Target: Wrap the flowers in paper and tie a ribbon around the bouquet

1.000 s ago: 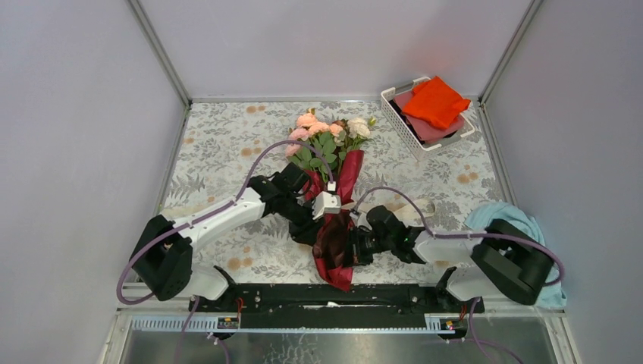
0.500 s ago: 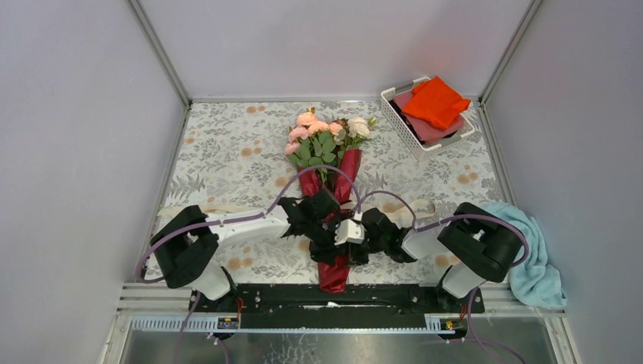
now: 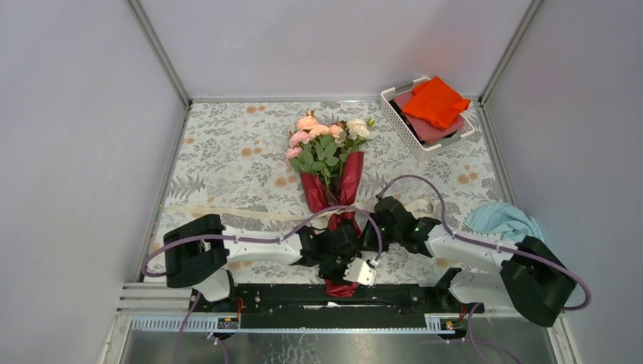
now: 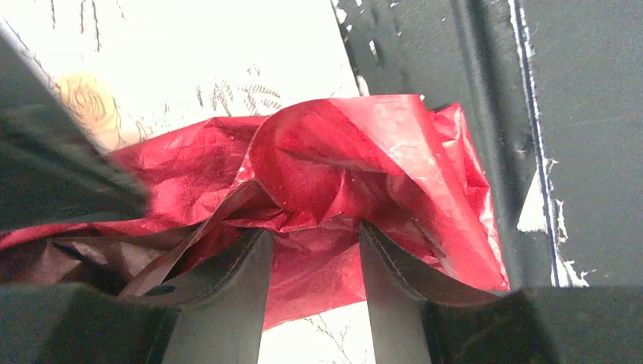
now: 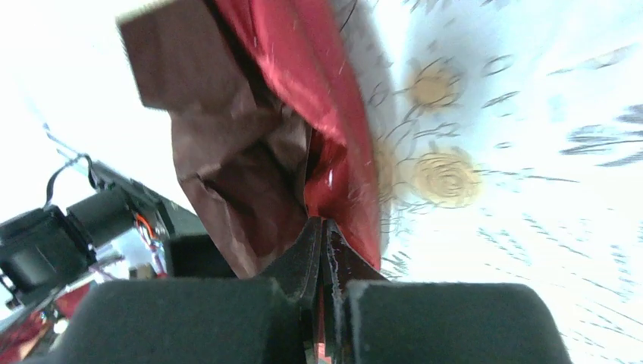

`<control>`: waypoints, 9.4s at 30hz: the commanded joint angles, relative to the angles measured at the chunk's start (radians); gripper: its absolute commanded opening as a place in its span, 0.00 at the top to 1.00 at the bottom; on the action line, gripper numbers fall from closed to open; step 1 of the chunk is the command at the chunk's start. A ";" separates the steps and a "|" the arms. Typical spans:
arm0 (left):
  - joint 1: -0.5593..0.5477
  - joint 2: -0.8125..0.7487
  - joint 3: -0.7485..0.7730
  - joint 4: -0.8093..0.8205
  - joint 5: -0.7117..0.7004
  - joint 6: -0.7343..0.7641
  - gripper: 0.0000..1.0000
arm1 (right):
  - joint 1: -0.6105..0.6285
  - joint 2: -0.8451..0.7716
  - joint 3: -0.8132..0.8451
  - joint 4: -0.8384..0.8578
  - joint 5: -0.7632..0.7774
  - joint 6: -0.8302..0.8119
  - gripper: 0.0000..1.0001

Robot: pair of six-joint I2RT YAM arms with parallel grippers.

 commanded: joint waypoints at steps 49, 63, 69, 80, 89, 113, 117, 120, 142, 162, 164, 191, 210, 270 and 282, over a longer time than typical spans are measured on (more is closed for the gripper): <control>-0.172 -0.005 0.247 -0.241 -0.079 0.113 0.18 | -0.255 -0.030 0.386 -0.330 0.056 -0.494 0.88; 0.334 -0.194 0.305 -0.406 0.089 0.163 0.01 | -0.766 -0.174 0.199 -0.301 0.445 -0.485 0.13; 0.598 -0.268 0.116 -0.339 0.082 0.174 0.01 | -0.807 -0.011 0.197 -0.252 0.435 -0.517 0.17; 0.827 -0.157 -0.025 -0.153 0.053 0.180 0.01 | -0.824 0.039 0.168 -0.186 0.374 -0.505 0.21; 0.726 -0.064 -0.054 -0.084 0.063 0.139 0.01 | -0.852 0.111 0.154 -0.145 0.274 -0.459 0.36; 0.855 -0.098 -0.190 0.041 -0.185 0.073 1.00 | -1.347 -0.231 0.106 -0.089 0.182 -0.436 1.00; 0.934 -0.104 -0.247 0.092 -0.231 0.094 1.00 | -1.456 -0.209 0.056 -0.039 0.084 -0.393 1.00; 1.001 -0.086 -0.263 0.112 -0.242 0.114 1.00 | -1.460 -0.189 0.045 -0.024 0.071 -0.388 1.00; 1.030 -0.227 -0.135 -0.185 -0.020 0.066 1.00 | -1.435 -0.268 0.101 -0.048 0.004 -0.477 1.00; 0.576 -0.263 0.399 -0.544 0.269 -0.171 1.00 | -0.440 -0.002 0.288 -0.387 0.052 -0.550 0.54; 0.577 -0.265 0.419 -0.521 0.283 -0.179 1.00 | -0.429 -0.050 0.306 -0.394 0.070 -0.581 0.35; 0.577 -0.200 0.333 -0.372 0.477 -0.215 1.00 | -0.141 0.064 0.022 0.875 -0.541 -1.014 0.43; 0.579 -0.200 0.311 -0.406 0.511 -0.195 1.00 | -0.118 0.292 0.067 1.145 -0.450 -1.011 0.68; 0.477 -0.538 -0.175 0.339 0.350 -0.371 1.00 | -0.120 0.006 -0.051 0.814 -0.375 -1.053 0.54; 0.477 -0.544 -0.288 0.545 0.243 -0.470 1.00 | -0.120 -0.238 -0.041 0.528 -0.468 -1.034 0.10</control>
